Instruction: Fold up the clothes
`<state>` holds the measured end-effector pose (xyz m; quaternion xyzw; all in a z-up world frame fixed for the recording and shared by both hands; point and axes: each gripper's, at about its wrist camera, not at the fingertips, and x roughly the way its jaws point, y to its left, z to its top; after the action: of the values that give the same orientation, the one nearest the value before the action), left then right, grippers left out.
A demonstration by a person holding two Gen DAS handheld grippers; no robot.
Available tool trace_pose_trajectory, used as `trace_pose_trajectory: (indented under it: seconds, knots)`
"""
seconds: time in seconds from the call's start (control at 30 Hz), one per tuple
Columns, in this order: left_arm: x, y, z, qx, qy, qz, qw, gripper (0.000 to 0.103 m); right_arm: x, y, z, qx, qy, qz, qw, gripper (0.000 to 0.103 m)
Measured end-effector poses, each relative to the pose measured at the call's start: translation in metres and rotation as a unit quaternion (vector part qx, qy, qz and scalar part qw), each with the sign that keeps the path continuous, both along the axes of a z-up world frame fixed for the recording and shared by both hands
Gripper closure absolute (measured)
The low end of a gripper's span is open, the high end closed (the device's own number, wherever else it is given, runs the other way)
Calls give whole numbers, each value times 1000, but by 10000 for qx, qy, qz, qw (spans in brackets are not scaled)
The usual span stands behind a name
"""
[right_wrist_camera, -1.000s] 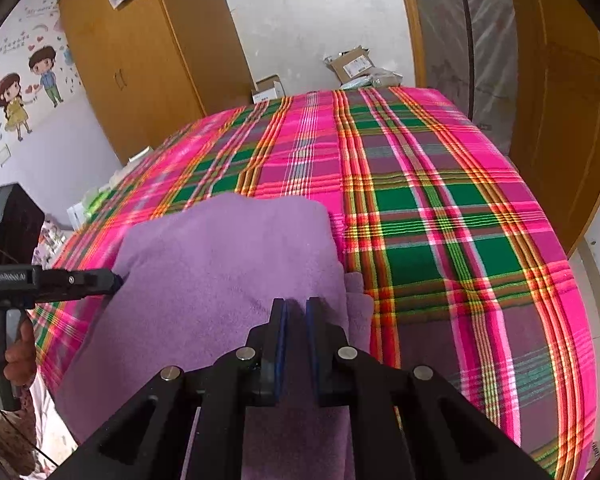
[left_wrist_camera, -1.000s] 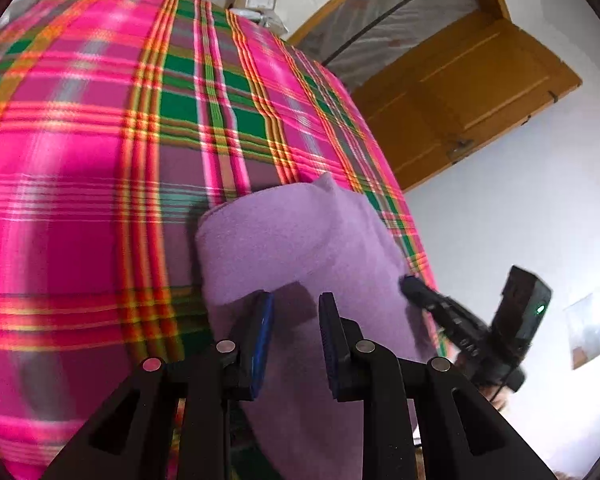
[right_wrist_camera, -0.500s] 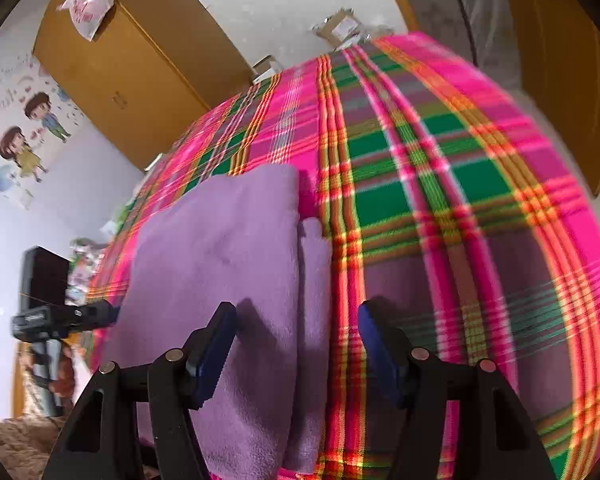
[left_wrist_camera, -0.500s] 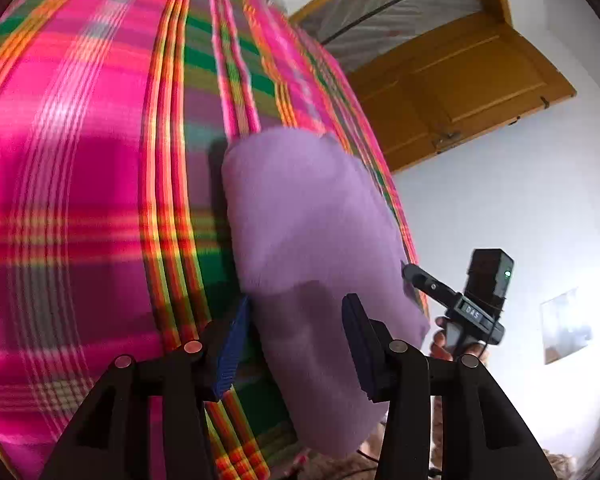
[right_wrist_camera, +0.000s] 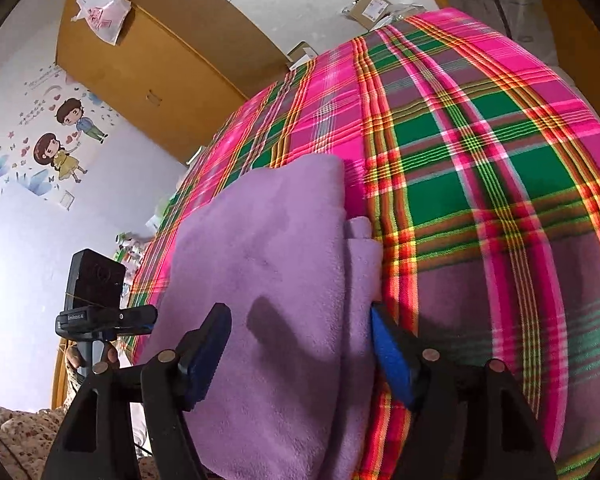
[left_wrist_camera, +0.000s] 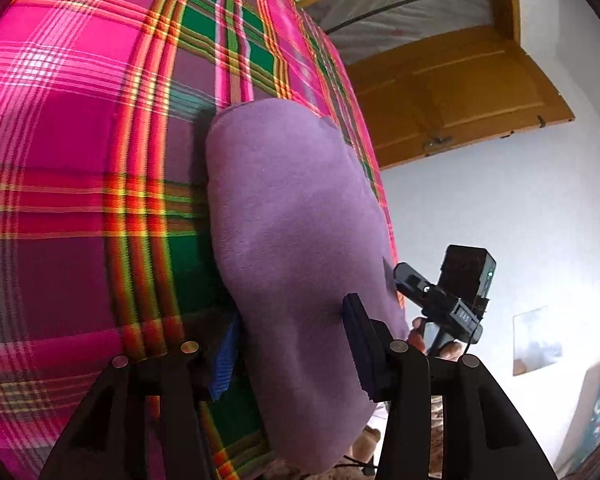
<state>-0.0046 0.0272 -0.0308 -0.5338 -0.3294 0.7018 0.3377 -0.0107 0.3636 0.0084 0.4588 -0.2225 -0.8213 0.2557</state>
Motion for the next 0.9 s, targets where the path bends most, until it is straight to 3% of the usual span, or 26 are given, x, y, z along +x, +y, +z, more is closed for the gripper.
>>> trace_pose_trajectory:
  seconds: [0.17,0.47,0.6,0.73,0.9]
  knots:
    - [1,-3,-2,-18,-64,127,9999,54,2,-1,0,34,23,-51,10000,33]
    - [4,1,1,-111,22,226,9997,57,14,-11,4,788,286,-200,9963,50]
    - [5,-2,-1,-85,-95,311,9994,64,19,-16,5,1061,388,-244,9933,66]
    - [7,2,2,-72,-138,349,9993,75,23,-22,7,1167,451,-235,9919,72]
    - [4,6,6,-120,-95,355,9993,79,26,-22,10,1088,453,-347,9924,79]
